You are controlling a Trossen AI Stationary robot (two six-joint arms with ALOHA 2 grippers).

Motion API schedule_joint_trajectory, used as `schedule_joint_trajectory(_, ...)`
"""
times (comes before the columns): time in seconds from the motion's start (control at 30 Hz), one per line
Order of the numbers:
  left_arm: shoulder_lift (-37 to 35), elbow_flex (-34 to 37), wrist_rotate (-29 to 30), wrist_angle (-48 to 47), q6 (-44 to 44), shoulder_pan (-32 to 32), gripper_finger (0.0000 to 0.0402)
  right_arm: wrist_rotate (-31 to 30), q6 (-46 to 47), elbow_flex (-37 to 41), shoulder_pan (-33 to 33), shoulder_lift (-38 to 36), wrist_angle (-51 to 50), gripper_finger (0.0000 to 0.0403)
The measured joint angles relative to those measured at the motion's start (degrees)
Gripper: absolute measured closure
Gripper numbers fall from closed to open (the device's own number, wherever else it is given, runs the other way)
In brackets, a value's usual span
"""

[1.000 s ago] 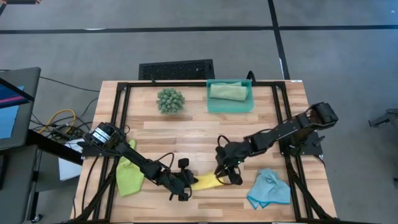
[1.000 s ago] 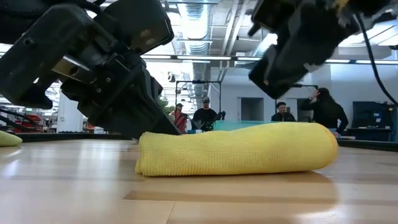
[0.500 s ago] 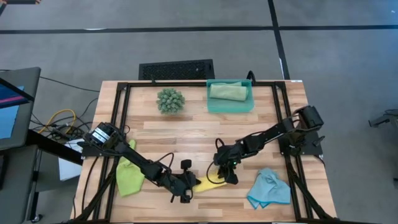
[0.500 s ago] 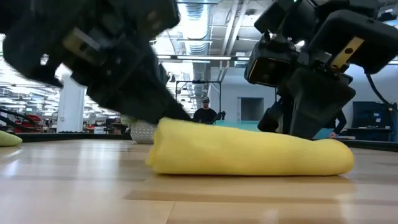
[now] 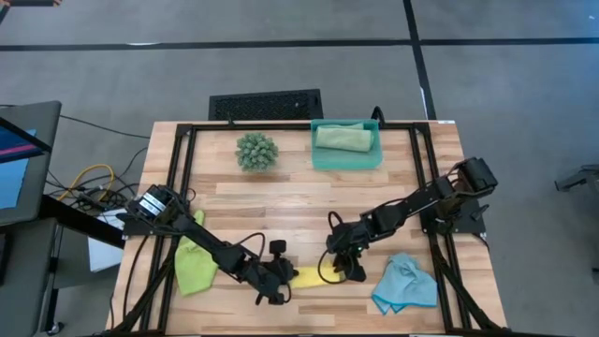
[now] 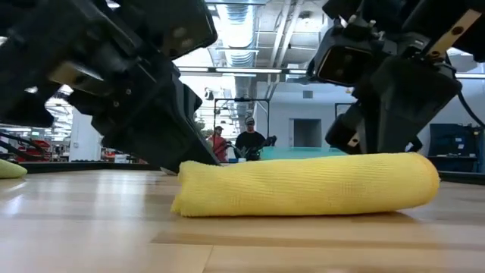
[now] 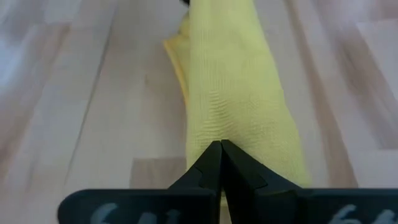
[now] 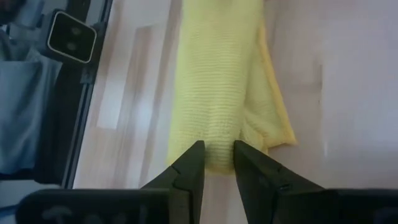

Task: Roll microfiber towels into tight, uniform cylinder then place into a basket
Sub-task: Roll the yellow microfiber cloth, then put the yellow microfiber cloth into the green organizer bin

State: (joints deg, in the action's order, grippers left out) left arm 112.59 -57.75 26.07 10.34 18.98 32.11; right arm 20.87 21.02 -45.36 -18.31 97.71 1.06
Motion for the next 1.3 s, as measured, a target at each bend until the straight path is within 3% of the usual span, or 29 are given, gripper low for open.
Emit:
schedule_joint_trajectory(0.27, -0.1, -4.4, 0.6, -3.4, -3.4, 1.7, 0.0401, 3.1, 1.1, -0.3, 0.1, 0.0, -3.4, 0.0295)
schedule_joint_trajectory(0.33, -0.1, -6.3, 3.1, -7.3, -3.4, 2.4, 0.0401, 4.8, 1.9, -1.1, -0.5, -0.1, -7.5, 0.0295)
schedule_joint_trajectory(0.47, -0.1, -9.5, 10.3, -15.8, -2.6, 4.6, 0.0401, 2.5, 1.7, -1.3, -3.1, -3.3, -13.7, 0.0295)
schedule_joint_trajectory(0.6, -0.2, -11.2, 14.6, -20.7, -0.7, 6.3, 0.0401, -4.7, 2.5, -1.3, -6.1, -9.6, -18.4, 0.0296)
schedule_joint_trajectory(0.8, -0.2, -11.2, 15.0, -21.3, -0.3, 6.9, 0.0401, -20.1, 4.0, -1.3, -12.2, -19.1, -21.8, 0.0296)
schedule_joint_trajectory(0.97, -0.2, -11.1, 14.9, -21.4, 0.1, 6.9, 0.0401, -37.6, 3.9, -0.4, -16.7, -18.7, -10.1, 0.0296)
schedule_joint_trajectory(1.13, -0.2, -11.1, 14.9, -21.3, 0.2, 6.8, 0.0401, -30.7, 1.2, 0.2, -16.5, -10.5, 5.1, 0.0283)
schedule_joint_trajectory(1.3, -0.2, -11.1, 14.8, -21.2, 0.6, 6.8, 0.0401, -25.6, 2.7, -3.3, -14.6, -2.2, 5.9, 0.0212)
